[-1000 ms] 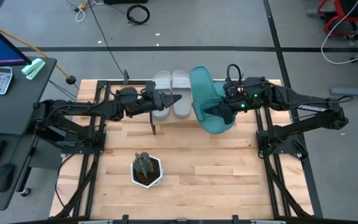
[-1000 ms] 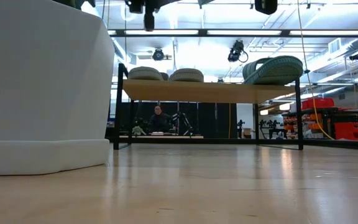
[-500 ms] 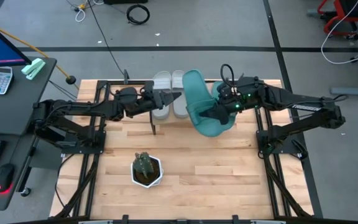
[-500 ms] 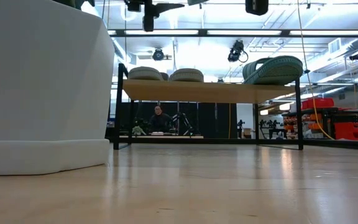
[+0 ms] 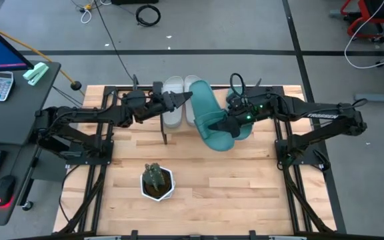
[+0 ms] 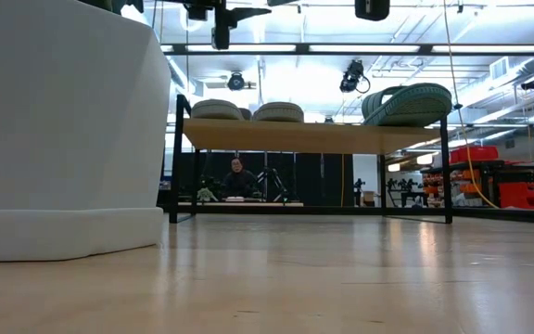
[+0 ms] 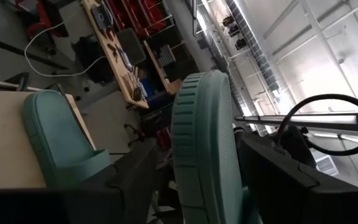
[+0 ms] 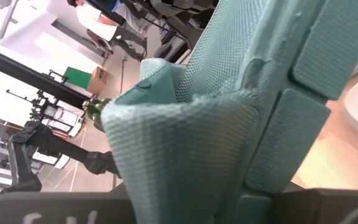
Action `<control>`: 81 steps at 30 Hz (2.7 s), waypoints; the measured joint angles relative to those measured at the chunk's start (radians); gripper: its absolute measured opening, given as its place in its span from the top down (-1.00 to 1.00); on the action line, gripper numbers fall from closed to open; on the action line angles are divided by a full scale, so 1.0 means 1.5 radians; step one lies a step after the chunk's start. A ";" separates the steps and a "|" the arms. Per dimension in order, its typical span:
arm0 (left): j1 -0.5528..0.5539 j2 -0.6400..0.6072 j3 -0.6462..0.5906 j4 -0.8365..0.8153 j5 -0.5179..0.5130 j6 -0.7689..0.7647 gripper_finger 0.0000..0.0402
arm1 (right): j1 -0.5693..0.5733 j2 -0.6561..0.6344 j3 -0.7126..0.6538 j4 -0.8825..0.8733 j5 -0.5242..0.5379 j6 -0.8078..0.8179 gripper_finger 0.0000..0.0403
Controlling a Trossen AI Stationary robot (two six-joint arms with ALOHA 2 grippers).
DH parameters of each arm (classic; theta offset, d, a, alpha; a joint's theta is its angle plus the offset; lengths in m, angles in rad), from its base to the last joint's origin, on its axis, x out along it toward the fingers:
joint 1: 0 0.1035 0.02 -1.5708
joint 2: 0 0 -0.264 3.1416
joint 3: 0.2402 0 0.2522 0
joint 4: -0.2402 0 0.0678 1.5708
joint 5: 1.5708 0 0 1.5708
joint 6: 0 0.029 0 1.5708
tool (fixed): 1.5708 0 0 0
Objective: Pick and place slides into the shelf
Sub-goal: Put the green slides on the shelf
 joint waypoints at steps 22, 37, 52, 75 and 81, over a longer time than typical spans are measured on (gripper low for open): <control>-0.047 0.000 0.000 0.004 -0.014 -0.047 -0.14 | -0.031 0.009 0.000 0.027 0.122 -0.018 0.48; -0.095 0.000 0.000 0.010 -0.078 -0.047 -0.20 | -0.145 0.005 0.000 0.099 0.134 -0.035 0.48; -0.102 0.068 0.000 0.136 -0.127 -0.030 -0.24 | -0.152 0.005 0.000 0.147 0.155 0.012 0.48; -0.100 0.096 0.000 0.166 -0.122 -0.024 -0.25 | -0.128 0.045 -0.001 0.152 0.144 0.052 0.48; -0.091 0.096 0.000 0.156 -0.124 -0.024 -0.21 | -0.114 0.051 -0.001 0.175 0.145 0.053 0.48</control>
